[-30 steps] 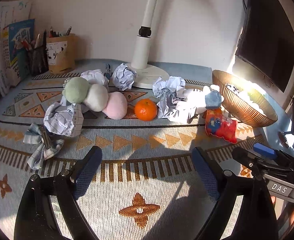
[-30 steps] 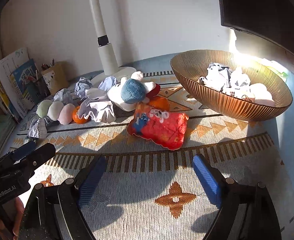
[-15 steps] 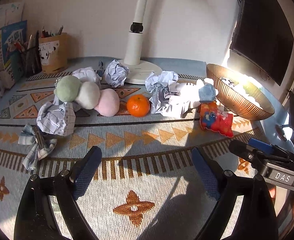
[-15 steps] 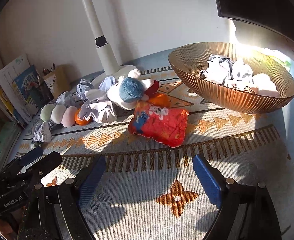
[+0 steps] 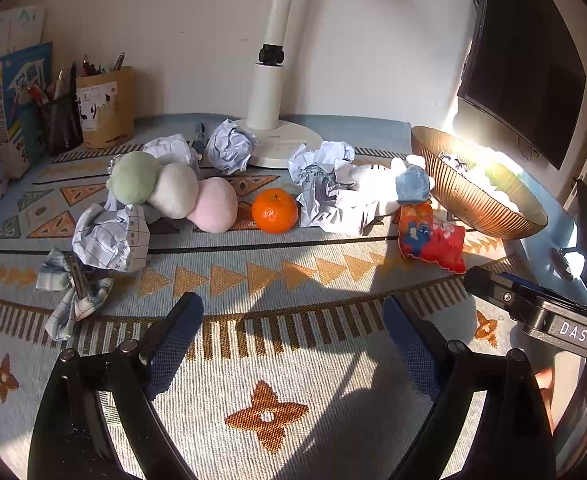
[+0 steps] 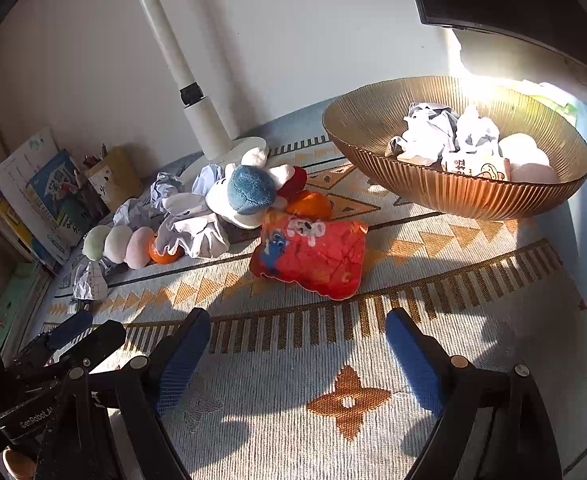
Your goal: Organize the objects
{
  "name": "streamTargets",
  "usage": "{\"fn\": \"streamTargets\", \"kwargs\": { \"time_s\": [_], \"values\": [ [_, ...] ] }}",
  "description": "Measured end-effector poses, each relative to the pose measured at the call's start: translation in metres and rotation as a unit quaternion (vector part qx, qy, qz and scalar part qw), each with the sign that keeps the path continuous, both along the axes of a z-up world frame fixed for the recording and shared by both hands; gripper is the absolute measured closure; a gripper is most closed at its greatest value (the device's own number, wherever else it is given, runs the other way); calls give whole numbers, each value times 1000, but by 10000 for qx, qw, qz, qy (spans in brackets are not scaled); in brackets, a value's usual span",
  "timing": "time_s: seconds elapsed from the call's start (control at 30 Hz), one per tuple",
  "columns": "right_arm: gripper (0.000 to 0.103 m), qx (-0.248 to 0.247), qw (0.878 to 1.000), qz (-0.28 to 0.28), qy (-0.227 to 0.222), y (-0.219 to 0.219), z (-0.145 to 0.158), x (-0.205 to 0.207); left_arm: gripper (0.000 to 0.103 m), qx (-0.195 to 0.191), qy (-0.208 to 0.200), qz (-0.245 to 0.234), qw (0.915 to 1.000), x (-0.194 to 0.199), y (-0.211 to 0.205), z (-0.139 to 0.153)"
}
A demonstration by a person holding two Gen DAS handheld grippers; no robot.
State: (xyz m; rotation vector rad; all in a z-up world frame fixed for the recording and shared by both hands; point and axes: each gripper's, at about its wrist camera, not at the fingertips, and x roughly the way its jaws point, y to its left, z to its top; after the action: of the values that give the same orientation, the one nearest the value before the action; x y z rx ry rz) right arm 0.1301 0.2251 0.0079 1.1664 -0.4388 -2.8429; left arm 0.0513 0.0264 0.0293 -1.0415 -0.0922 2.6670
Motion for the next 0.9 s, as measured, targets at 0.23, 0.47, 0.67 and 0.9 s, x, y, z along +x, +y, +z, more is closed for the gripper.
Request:
{"fn": "streamTargets", "kwargs": {
  "time_s": [0.23,0.47,0.67,0.9],
  "values": [
    [15,-244,9984,159,-479,18,-10,-40,12,222,165,184,9994,9,-30,16],
    [14,9,9977,366,-575,9,-14,-67,12,360,-38,278,9990,21,-123,29],
    [14,-67,9901,1255,-624,-28,-12,-51,12,-40,-255,505,9984,-4,-139,11],
    [14,652,9928,902,-437,-22,-1,-23,13,-309,-1001,727,9918,-46,-141,-22]
  ]
}}
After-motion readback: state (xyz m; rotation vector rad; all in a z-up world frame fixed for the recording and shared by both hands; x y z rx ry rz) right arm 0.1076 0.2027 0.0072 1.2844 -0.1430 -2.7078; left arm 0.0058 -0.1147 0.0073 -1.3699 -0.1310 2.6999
